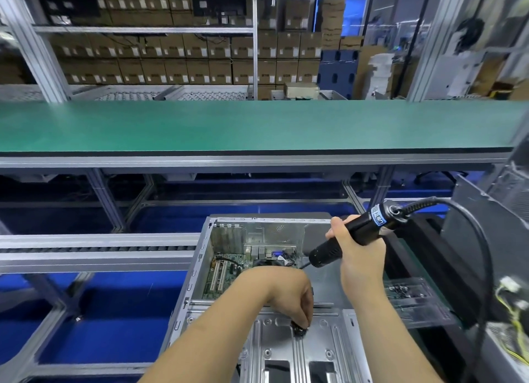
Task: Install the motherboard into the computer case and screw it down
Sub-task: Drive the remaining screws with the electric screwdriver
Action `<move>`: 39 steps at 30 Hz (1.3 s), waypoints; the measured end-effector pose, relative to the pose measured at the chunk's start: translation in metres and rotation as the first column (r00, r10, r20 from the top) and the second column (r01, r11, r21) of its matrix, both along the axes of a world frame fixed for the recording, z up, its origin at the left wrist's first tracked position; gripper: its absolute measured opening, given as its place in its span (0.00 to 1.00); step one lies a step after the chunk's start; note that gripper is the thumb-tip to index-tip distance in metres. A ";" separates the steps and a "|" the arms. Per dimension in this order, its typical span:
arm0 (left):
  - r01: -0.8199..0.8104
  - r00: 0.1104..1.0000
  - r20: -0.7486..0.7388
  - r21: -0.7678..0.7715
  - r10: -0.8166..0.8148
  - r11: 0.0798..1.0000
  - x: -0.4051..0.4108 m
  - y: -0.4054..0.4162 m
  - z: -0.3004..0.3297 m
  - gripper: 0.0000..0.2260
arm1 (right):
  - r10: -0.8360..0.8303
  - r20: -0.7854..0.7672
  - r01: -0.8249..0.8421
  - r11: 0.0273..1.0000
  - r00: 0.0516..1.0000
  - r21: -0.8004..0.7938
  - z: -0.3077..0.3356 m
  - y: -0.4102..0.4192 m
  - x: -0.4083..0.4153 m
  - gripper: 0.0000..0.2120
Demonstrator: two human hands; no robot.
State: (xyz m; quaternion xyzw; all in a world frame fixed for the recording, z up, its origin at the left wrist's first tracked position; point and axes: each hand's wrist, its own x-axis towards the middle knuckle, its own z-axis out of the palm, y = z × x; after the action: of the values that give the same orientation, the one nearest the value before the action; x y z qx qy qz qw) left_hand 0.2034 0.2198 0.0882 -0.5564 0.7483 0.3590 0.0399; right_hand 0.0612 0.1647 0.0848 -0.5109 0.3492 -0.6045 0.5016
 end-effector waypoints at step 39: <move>0.058 0.990 0.126 -0.016 -0.055 0.998 -0.017 -0.002 0.004 0.06 | -0.023 0.060 0.023 1.000 0.998 -0.009 -0.004 0.003 -0.002 0.05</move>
State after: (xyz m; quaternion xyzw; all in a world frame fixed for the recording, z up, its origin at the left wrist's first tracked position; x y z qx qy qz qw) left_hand 0.1861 0.2173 0.0921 -0.5568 0.7632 0.3147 0.0918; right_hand 0.0596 0.1678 0.0812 -0.4909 0.3368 -0.6271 0.5024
